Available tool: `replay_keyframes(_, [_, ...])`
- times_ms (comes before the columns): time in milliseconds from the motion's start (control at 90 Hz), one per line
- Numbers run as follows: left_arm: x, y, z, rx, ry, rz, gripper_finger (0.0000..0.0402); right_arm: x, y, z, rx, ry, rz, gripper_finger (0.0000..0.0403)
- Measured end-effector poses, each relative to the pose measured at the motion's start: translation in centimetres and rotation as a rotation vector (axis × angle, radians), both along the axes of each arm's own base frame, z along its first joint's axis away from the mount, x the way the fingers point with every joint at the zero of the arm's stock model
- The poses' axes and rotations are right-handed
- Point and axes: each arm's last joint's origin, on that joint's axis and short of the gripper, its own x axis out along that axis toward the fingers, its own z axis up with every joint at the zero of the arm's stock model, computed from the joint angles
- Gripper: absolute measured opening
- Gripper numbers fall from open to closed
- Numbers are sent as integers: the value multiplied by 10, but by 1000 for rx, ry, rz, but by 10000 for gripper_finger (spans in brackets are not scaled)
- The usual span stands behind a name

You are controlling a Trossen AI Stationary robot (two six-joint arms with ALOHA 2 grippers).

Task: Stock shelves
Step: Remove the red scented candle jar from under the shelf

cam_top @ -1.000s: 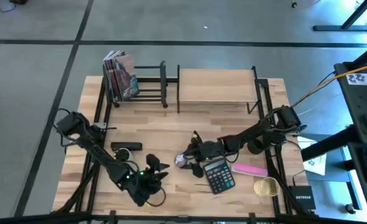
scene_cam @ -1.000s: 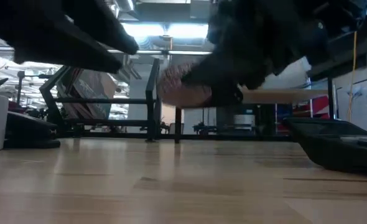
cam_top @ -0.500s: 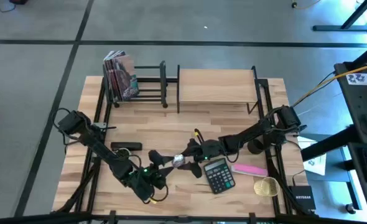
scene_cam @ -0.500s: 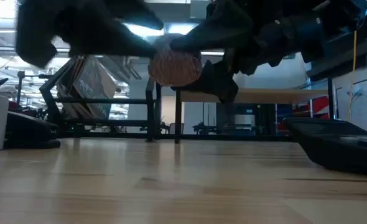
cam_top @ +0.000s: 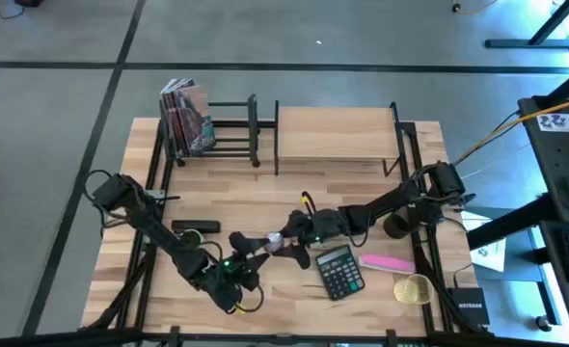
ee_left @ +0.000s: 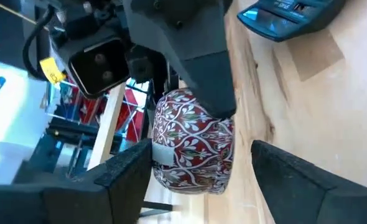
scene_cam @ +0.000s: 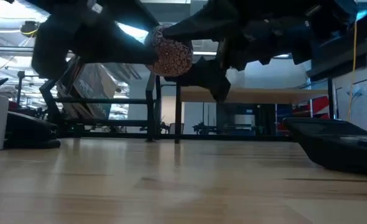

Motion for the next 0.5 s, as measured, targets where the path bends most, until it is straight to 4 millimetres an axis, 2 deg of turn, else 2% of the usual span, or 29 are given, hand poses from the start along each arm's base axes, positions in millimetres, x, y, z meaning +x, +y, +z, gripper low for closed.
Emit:
replay_keyframes(233, [8, 7, 1, -62, -10, -10, 224, 0, 1, 0, 1, -2, 9, 260])
replay_keyframes(433, [6, 2, 2, -115, -53, -14, 158, -1, 1, -1, 15, 13, 11, 261])
replay_keyframes(500, [5, 1, 2, -150, -76, -5, 156, 0, 1, -1, 12, 13, 17, 266])
